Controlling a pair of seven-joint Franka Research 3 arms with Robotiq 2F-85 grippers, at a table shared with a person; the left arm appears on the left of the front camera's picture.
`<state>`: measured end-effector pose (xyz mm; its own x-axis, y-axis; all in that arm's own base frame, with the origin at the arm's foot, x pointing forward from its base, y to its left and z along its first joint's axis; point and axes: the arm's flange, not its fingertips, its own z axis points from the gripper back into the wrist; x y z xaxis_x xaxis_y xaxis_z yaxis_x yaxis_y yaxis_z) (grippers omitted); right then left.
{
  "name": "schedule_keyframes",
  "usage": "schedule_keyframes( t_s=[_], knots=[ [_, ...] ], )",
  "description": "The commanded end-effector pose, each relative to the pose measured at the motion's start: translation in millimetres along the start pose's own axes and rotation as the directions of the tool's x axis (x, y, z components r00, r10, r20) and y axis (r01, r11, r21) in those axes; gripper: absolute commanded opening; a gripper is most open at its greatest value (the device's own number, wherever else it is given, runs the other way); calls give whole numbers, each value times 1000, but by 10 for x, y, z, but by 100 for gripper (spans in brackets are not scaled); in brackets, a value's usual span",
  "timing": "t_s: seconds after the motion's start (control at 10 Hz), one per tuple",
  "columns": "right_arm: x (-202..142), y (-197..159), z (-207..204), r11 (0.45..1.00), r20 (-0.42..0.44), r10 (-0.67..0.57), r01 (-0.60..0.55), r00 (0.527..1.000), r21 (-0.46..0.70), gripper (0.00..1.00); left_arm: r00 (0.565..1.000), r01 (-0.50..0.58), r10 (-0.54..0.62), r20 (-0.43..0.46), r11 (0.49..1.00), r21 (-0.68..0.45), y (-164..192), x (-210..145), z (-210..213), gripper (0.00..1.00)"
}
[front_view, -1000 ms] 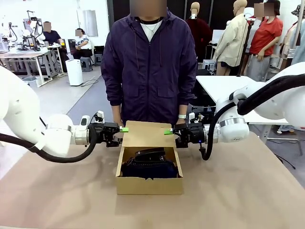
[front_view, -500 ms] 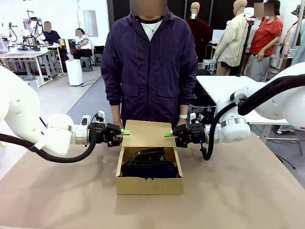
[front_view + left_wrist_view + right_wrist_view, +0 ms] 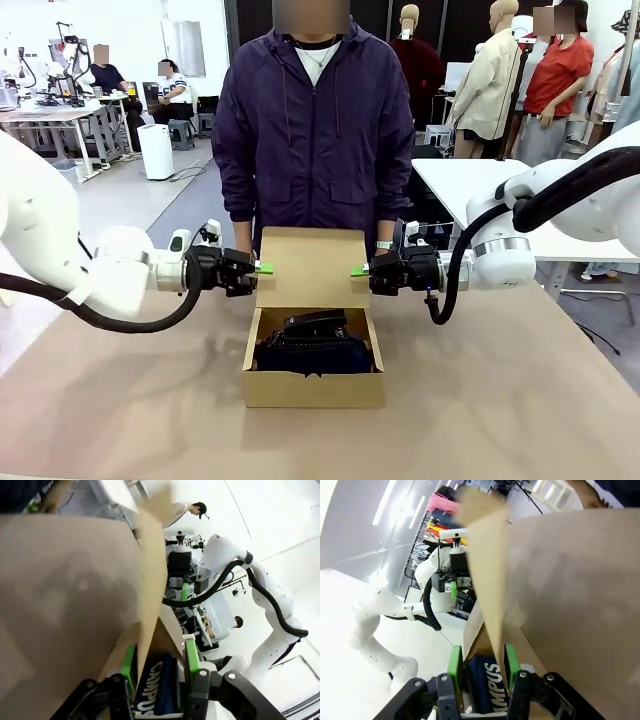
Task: Pack the items into the box.
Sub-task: Close the Mailer Box.
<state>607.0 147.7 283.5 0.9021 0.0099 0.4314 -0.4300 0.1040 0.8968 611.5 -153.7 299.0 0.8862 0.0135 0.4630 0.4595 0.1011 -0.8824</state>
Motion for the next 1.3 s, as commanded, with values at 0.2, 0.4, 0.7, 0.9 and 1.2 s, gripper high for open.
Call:
schedule_keyframes(
  t_s=[0.2, 0.4, 0.7, 0.9, 1.2],
  knots=[
    [-220, 334, 89, 975, 112, 222, -221, 969, -22, 47, 974, 225, -225, 13, 974, 21, -591, -272, 159, 50],
    [-76, 201, 102, 994, 39, 109, -109, 993, -7, 47, 991, 134, -134, 7, 991, -3, -412, -18, 106, 50],
    [-76, 201, 102, 994, 39, 109, -109, 993, -7, 47, 991, 134, -134, 7, 991, -3, -412, -18, 106, 50],
    [-172, 175, 116, 992, 58, 128, -128, 990, -8, 47, 989, 146, -146, 4, 989, 0, -373, -78, 104, 50],
    [-58, 447, -29, 895, 3, 445, -445, 896, -29, 47, 812, 583, -583, 11, 812, -6, -677, -115, -6, 50]
  ],
)
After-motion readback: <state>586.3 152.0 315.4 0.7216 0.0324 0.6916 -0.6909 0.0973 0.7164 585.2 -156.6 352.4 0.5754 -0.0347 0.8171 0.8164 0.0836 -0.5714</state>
